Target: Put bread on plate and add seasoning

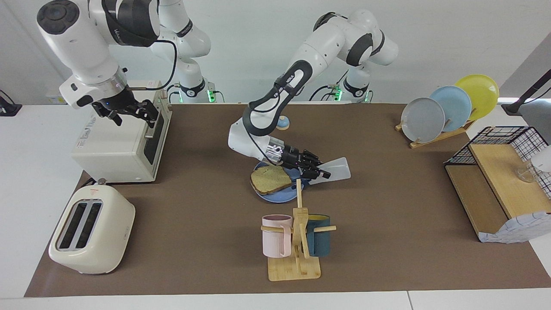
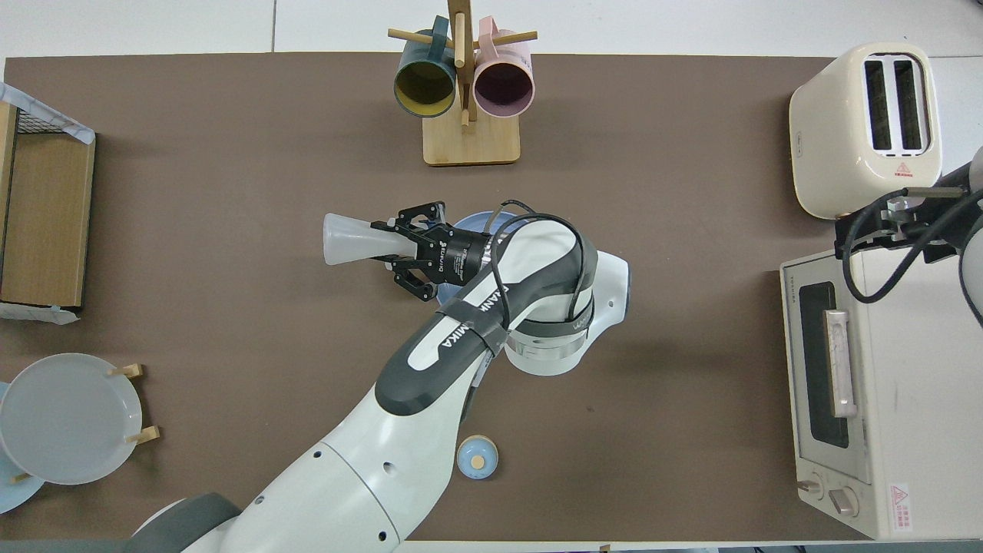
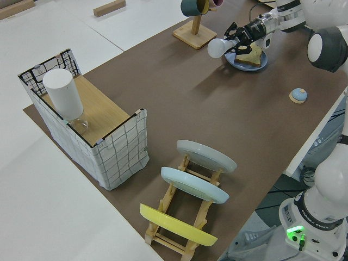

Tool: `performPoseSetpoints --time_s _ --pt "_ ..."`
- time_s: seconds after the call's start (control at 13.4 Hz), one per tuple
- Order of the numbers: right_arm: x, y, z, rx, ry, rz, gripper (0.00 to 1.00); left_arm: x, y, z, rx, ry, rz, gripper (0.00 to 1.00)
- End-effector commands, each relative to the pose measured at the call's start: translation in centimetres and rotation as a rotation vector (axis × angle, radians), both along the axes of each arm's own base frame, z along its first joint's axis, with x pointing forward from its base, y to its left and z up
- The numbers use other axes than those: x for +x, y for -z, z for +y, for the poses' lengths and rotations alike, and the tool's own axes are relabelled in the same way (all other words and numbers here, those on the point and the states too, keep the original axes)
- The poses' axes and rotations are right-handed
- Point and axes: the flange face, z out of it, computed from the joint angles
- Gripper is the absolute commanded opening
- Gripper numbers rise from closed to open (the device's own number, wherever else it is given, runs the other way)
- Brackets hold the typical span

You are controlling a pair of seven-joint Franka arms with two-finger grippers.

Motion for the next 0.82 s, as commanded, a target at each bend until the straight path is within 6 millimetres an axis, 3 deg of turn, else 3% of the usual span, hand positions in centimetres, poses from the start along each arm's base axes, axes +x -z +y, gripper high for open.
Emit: performPoseSetpoints --time_s 0.0,0.07,0.22,0.3,0.45,0.6,0.75 --pt "-0.3 -0.4 -0.4 0.024 -0.013 -0.002 1.00 -0.8 -8.3 2.8 -0.175 -0.066 -0.006 0.00" --pt "-0.3 -0.4 -0.4 0.024 -0.013 -0.002 1.00 -0.8 -9.9 3.8 -0.237 -0.124 -0.025 0.00" --pt "-0.3 -0.4 -0.4 0.024 -0.014 -0.002 1.00 0.9 -14.7 8.3 -0.458 -0.270 -0.067 0.00" --pt "-0.3 -0.4 -0.4 0.024 -0.014 -0.002 1.00 1.5 -17.7 11.1 -0.588 -0.305 -0.089 0.00" --pt "-0.3 -0.4 -0.5 0.024 -0.011 -0.002 1.00 3.2 -21.3 16.8 -0.823 -0.398 -0.144 0.00" --pt "-0.3 -0.4 -0.5 0.024 -0.011 -0.002 1.00 5.1 -23.5 21.6 -1.018 -0.483 -0.233 0.00" --pt "-0.3 -0.4 -0.4 0.024 -0.014 -0.002 1.00 7.6 -23.5 25.2 -1.214 -0.584 -0.356 0.00"
